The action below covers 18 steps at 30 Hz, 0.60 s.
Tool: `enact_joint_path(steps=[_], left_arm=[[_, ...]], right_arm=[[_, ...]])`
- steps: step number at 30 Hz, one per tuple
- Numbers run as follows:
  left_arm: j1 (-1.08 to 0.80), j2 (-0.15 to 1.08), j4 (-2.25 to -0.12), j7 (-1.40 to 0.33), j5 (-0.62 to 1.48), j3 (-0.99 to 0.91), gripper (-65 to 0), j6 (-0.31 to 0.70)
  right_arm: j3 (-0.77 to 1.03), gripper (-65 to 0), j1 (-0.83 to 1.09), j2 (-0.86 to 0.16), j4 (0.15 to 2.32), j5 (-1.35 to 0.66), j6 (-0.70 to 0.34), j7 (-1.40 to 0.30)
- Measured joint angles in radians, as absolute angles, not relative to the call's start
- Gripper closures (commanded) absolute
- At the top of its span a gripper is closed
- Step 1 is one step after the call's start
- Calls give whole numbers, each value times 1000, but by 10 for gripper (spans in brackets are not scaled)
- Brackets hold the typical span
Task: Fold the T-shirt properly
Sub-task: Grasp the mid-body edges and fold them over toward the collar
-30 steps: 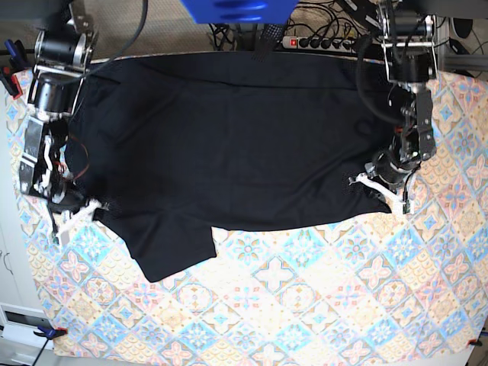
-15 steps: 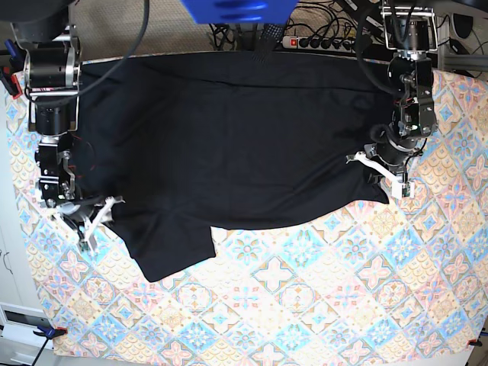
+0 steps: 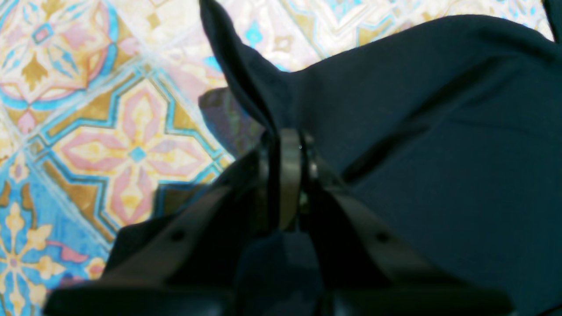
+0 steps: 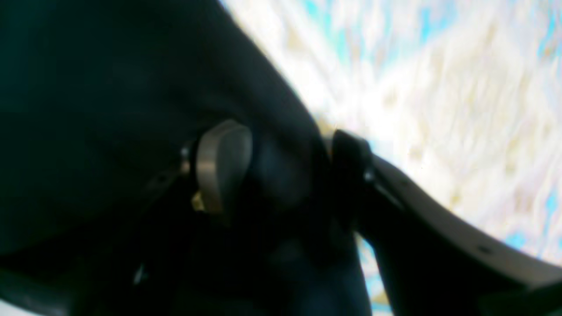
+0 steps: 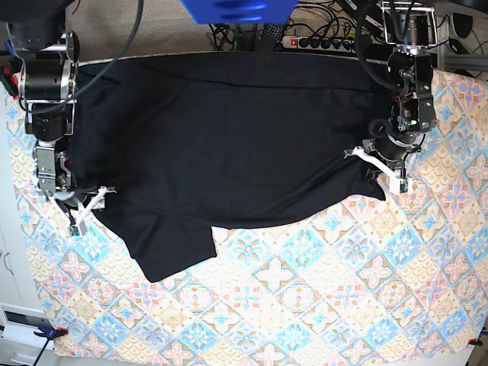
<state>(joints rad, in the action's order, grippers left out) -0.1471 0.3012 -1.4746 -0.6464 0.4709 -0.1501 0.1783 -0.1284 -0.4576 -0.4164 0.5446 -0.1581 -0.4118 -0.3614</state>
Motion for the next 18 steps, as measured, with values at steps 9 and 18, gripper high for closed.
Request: enact_joint_path(steps=[9,18], left_arm=[[-150,305,-1475,-646,470,-175,0,173],[-150,305,-1475,-647,470,-175,0,173]], right_arm=[[-129,-342,-509,-414,440,-160,-414,-289],[-131,-229,-501,-413,439,-157,-595,-286]])
